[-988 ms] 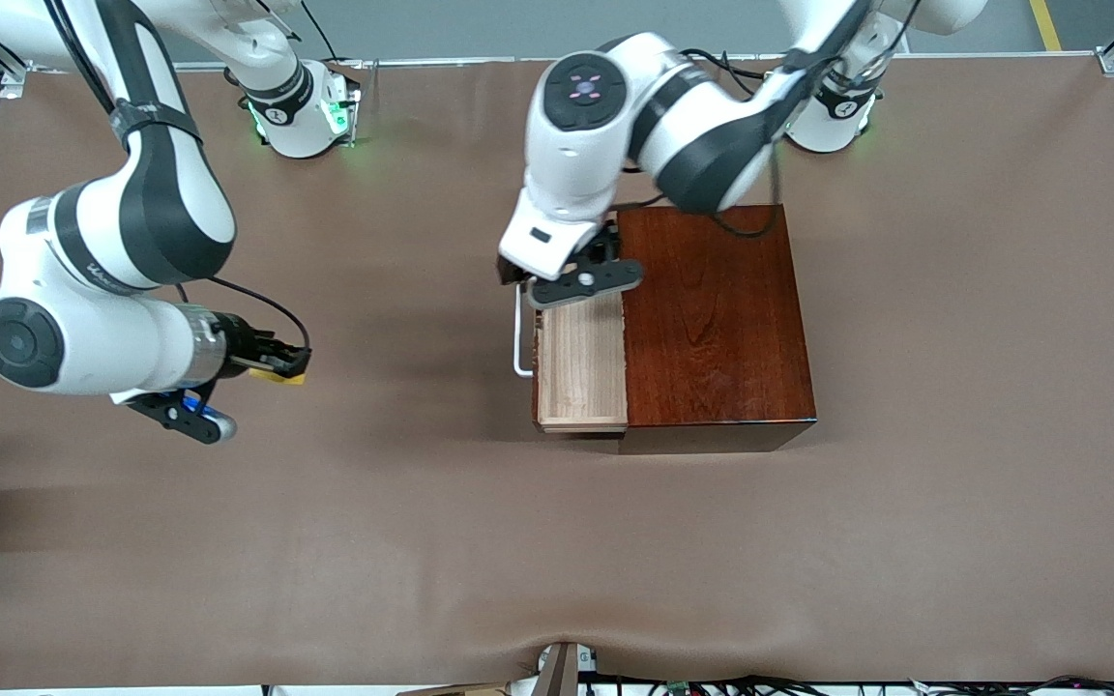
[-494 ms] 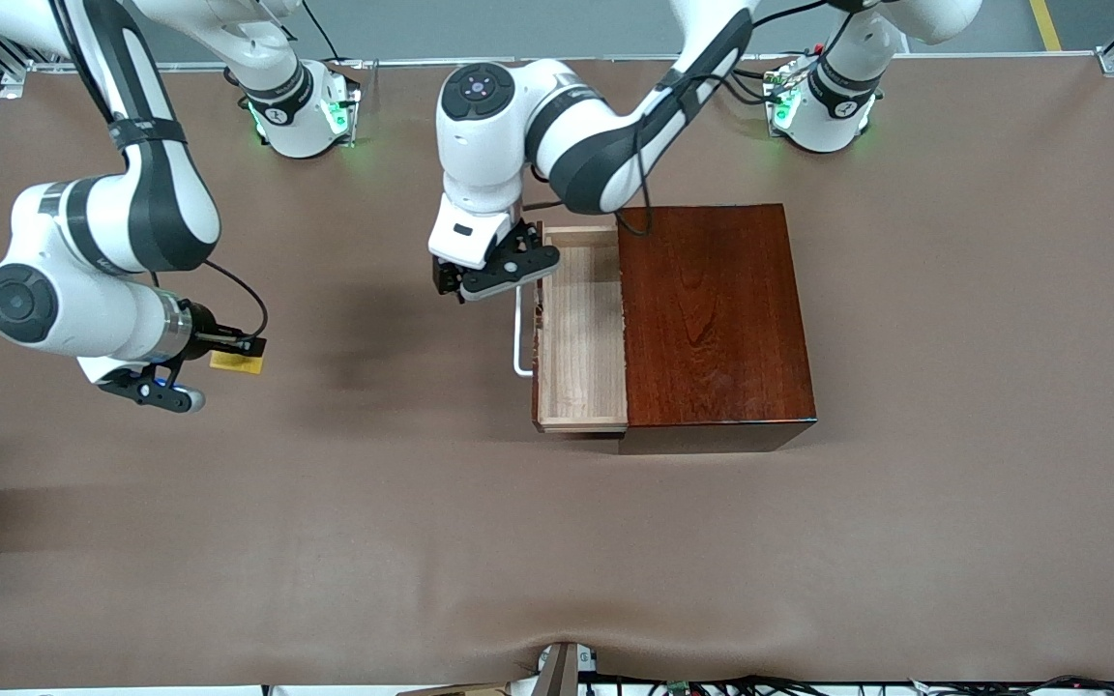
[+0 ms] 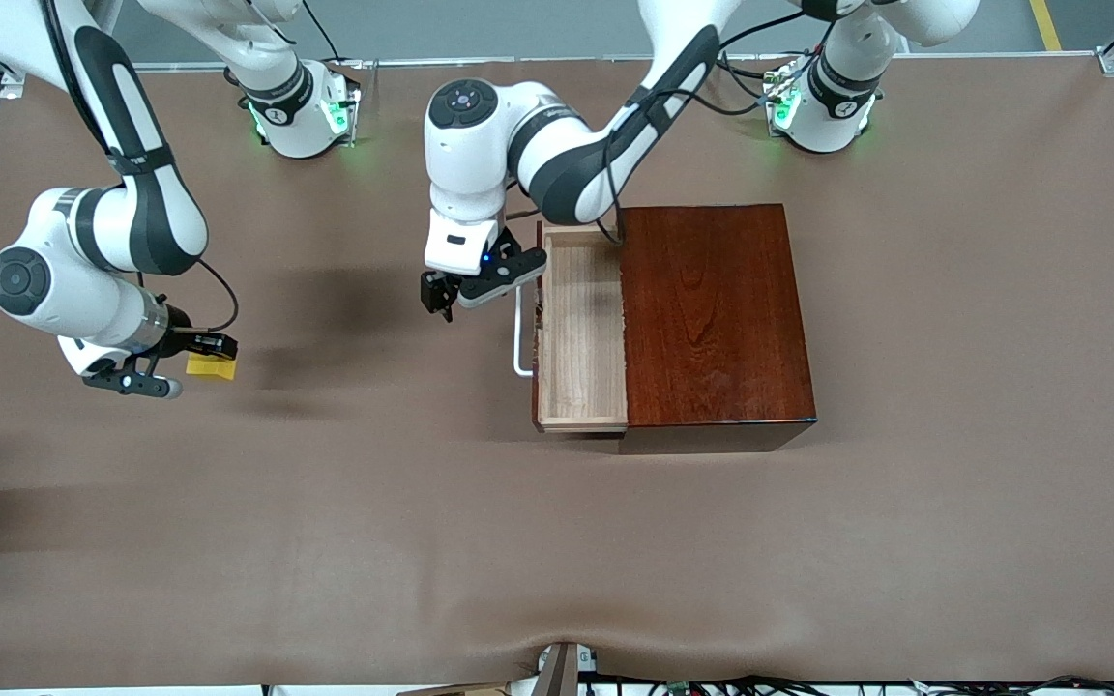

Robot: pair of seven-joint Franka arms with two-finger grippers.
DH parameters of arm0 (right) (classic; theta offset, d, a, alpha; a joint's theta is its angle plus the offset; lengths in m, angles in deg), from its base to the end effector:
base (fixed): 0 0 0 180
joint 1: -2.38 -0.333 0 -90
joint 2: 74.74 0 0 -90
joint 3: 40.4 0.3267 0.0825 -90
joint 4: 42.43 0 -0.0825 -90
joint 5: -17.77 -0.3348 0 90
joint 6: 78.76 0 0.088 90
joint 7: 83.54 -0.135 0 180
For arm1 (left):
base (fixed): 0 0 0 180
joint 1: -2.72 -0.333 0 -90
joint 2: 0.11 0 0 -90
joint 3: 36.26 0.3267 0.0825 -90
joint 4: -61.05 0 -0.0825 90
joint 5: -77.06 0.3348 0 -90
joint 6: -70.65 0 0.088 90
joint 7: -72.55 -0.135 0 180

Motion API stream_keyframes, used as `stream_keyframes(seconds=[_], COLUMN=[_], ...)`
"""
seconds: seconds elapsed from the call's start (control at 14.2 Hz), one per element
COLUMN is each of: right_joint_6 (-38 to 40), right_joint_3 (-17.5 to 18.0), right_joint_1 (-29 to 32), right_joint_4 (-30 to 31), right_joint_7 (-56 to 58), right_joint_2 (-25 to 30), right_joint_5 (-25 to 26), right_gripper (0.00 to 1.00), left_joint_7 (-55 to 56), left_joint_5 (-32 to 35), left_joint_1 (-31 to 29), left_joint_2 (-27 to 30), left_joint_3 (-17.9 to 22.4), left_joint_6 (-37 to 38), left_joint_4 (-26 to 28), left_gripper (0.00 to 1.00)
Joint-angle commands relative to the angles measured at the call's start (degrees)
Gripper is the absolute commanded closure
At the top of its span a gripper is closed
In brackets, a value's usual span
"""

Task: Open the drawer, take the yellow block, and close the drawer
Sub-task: 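Set the cube down with the right gripper while the left gripper hooks the handle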

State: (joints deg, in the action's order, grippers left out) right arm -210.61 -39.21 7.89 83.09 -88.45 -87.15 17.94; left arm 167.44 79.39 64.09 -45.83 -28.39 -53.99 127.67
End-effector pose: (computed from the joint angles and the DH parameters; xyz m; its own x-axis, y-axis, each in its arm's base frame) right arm 0.5081 -0.0386 0.2975 0.9818 -0.1580 -0.1057 -0.1582 -0.9874 0.0066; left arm 0.4207 -0.6175 0.3417 0.7819 0.6124 0.1167 0.5798 -0.7832 0.2247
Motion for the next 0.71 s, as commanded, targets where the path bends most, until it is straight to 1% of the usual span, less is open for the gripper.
stream_keyframes(seconds=[0.0,0.14,0.35,0.49,0.64], right_joint_6=[-5.93,-11.3,-17.37,-17.74,-17.39], right_joint_3=[1.0,1.0,1.0,1.0,1.0], right_joint_1=[2.83,3.63,3.81,4.16,4.6], right_joint_4=[3.32,5.08,6.84,6.84,6.84], right_joint_7=[2.18,3.24,3.24,3.24,3.24], right_joint_2=[-0.85,-2.87,-5.86,-7.27,-7.28], right_joint_5=[2.38,2.56,2.56,2.56,2.56], right_gripper=[1.0,1.0,1.0,1.0,1.0], left_joint_7=[6.07,10.99,18.38,18.93,18.75], left_joint_5=[0.92,0.92,1.01,1.1,2.4], left_joint_1=[2.43,3.31,5.59,5.95,5.86], left_joint_2=[-2.61,-3.58,-4.81,-4.81,-4.9], left_joint_3=[2.59,4.08,6.63,7.25,7.34], left_joint_6=[-1.04,-1.12,-2.53,-1.92,-0.43], left_joint_4=[-2.03,-2.03,-1.85,-1.5,-1.41], left_gripper=[0.0,0.0,0.0,0.0,0.0])
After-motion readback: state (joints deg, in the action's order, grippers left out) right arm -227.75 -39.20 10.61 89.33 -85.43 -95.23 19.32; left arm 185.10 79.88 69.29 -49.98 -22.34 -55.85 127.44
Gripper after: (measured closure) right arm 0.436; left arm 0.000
